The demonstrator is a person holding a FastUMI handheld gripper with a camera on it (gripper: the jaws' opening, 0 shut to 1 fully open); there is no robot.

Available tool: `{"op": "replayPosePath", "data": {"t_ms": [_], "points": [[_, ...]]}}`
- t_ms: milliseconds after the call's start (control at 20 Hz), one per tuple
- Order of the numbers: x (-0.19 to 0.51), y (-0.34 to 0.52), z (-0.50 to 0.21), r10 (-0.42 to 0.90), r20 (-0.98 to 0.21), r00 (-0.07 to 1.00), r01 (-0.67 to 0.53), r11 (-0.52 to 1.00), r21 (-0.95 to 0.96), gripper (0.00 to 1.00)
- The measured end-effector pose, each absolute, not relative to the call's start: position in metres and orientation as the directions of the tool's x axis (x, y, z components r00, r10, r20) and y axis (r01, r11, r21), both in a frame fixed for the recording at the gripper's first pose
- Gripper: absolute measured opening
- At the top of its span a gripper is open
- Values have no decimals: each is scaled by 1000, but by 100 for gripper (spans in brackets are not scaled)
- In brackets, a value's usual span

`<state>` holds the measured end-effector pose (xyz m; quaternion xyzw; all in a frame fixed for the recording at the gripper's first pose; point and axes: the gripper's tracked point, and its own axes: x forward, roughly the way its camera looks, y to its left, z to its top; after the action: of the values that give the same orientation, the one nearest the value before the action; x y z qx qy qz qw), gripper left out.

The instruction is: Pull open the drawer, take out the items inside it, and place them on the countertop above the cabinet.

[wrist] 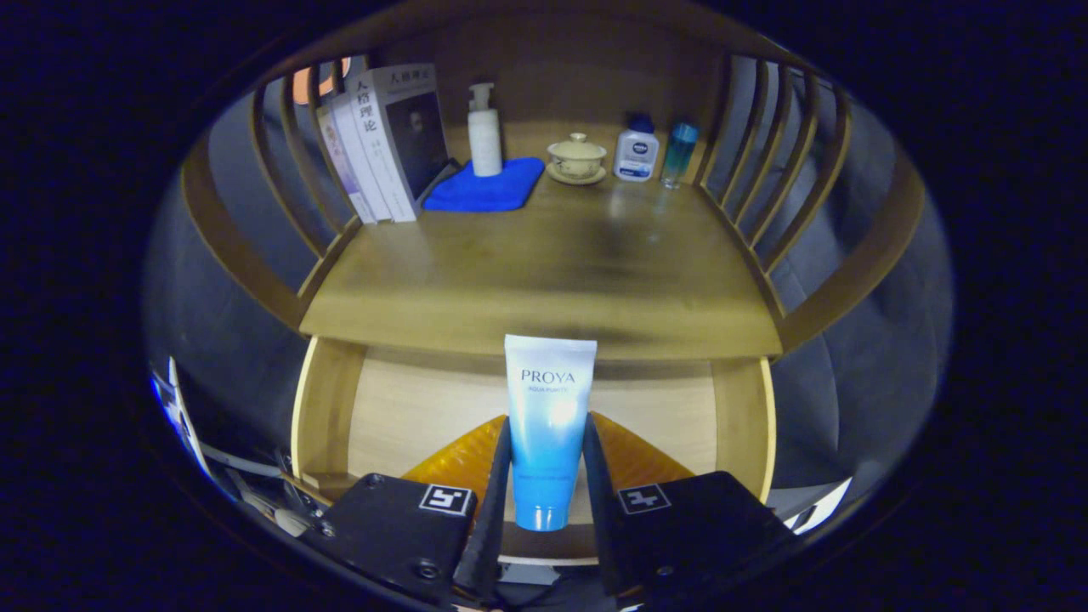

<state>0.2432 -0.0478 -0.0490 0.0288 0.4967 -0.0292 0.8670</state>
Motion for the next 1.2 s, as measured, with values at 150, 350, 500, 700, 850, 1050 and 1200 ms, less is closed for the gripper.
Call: {"op": "replayPosePath", "data": {"t_ms": [150, 350, 500, 700, 850, 1050, 1200], "points": [[264, -51, -45, -26, -862, 506, 94, 995, 25, 49], [305, -60, -44, -58, -852, 520, 102, 995, -5, 49], [331, -64, -48, -82, -848, 523, 104, 994, -32, 49], [352, -61, -62, -64, -859, 507, 105, 994, -12, 49], [362, -61, -74, -68, -868, 493, 107, 994, -17, 49], [369, -61, -86, -68, -878, 474, 117, 993, -13, 49], [370, -62, -89, -64, -876, 477, 128, 992, -3, 49]]}}
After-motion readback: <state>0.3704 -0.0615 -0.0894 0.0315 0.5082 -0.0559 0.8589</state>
